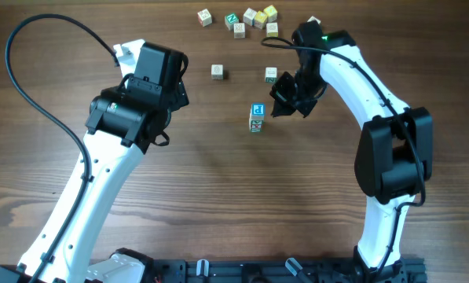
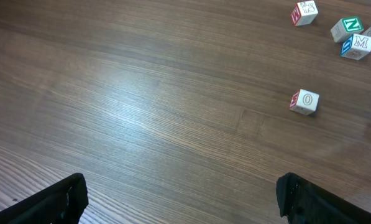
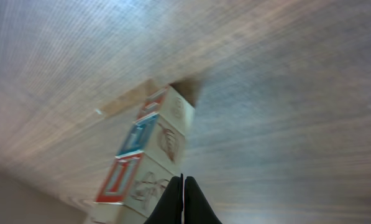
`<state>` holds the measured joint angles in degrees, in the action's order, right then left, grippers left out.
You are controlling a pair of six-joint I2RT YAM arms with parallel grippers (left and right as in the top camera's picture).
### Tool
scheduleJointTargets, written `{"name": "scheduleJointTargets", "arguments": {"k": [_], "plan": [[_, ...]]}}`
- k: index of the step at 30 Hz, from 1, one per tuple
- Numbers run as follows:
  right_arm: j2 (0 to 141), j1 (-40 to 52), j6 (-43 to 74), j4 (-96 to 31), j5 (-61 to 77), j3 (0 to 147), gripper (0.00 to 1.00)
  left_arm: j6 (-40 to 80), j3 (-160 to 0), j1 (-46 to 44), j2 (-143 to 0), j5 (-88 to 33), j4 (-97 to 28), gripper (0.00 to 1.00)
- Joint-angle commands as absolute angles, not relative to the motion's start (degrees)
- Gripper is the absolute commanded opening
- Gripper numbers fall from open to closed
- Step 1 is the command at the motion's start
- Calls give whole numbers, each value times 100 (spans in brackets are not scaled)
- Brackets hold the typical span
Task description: Form a tower
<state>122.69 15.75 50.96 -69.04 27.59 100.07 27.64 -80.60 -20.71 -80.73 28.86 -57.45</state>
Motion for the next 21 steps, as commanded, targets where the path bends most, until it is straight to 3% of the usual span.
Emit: {"name": "scheduleJointTargets", "arguments": {"k": [1, 9, 12, 14, 15, 16, 17, 18, 21], "plan": [[12346, 1566, 5050, -7076, 2639, 9968, 4, 2700, -8066, -2045, -8047, 2902, -5730, 100], [12346, 1669, 5120, -7076, 2698, 9968, 4, 2698, -8066, -2045, -8047, 2902, -5730, 100], [12346, 1535, 5116, -7054, 2112, 9968, 4, 2700, -8066, -2045, -8049, 2902, -5730, 100], [12344, 1208, 4628, -6845, 1935, 10018, 4, 2700, -8066, -2045, -8047, 2902, -5730, 100], [12344, 1087, 3798, -6488, 2165, 10075, 7, 2700, -8066, -2045, -8047, 2902, -5730, 100], [12344, 998, 3052, -6173, 2314, 10200, 36, 2700, -8066, -2045, -8047, 2902, -5730, 100], [12344, 972, 2840, -6095, 2062, 10451, 54, 2700, -8066, -2045, -8047, 2902, -5730, 100], [12344, 976, 2801, -6090, 1664, 10801, 64, 2700, -8066, -2045, -8047, 2902, -5730, 100], [12344, 1129, 2547, -6069, 1129, 11778, 70, 2700, -8066, -2045, -8047, 2902, -5730, 100]]}}
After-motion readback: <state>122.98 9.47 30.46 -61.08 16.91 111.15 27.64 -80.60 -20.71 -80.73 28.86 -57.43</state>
